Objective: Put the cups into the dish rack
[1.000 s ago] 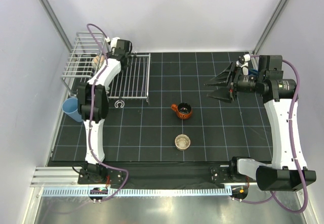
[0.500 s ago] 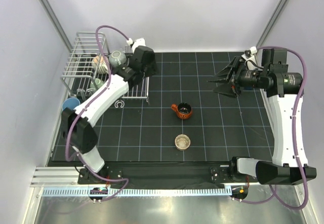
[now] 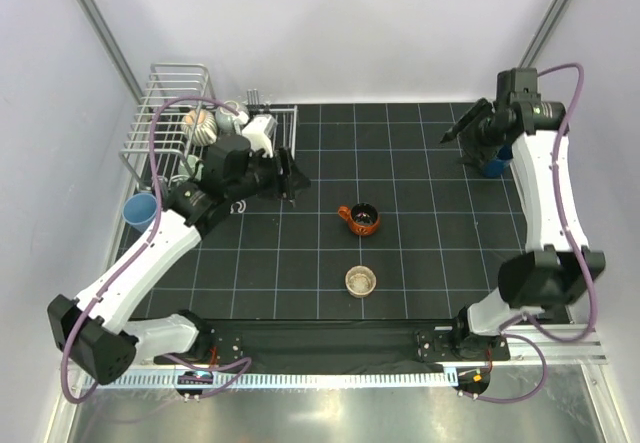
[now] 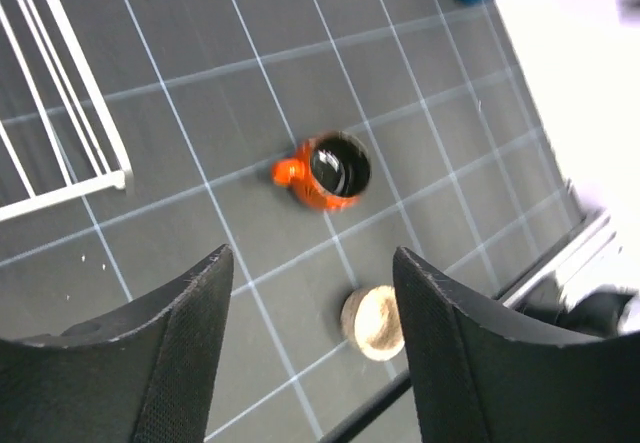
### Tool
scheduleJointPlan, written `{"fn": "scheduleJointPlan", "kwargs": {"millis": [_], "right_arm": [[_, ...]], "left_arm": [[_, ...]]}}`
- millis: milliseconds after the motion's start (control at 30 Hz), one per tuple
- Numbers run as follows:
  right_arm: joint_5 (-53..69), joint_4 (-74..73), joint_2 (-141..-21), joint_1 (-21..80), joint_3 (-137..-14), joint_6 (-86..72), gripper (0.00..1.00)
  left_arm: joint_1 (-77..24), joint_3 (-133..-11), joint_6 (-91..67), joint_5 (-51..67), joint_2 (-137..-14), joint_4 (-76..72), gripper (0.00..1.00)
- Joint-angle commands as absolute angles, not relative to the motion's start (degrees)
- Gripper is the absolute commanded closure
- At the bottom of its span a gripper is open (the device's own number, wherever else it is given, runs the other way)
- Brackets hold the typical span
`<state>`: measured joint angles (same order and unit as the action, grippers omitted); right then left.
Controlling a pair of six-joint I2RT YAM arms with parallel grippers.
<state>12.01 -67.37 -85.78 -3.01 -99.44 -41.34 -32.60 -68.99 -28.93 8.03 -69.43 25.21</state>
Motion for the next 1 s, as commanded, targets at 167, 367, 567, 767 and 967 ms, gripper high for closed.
{"fn": "scheduleJointPlan", "kwargs": {"millis": [167,367,567,767,967], "right_arm": [[-10.4,-69.4,-105.8,-9.8,-122.2,-45.9,0.35],[-13.5,-71.1,-118.7,-12.7,-133.2,-52.0,0.31],[-14.9,-65.7,-125.2,-14.4,-136.6,-52.8,0.29],[-13.7,-63.3,-130.2,-16.1,-138.3,-53.6,0.29],[-12.9,-60.8,-133.4,-16.6,-139.0,-54.0,0.28]], "left_arm": [[-28.5,-64.4,-24.3,13.8,-60.2,21.9,0.31],[-27.7,-63.4,-24.0,13.3,-59.4,22.1,0.30],[-27.1,-65.6,-23.1,11.7,-61.0,23.2,0.30],[-26.1,-66.9,-23.4,11.2,-64.3,23.6,0.30],[-24.4,-68.5,-24.1,12.6,-68.8,22.3,0.31]]}}
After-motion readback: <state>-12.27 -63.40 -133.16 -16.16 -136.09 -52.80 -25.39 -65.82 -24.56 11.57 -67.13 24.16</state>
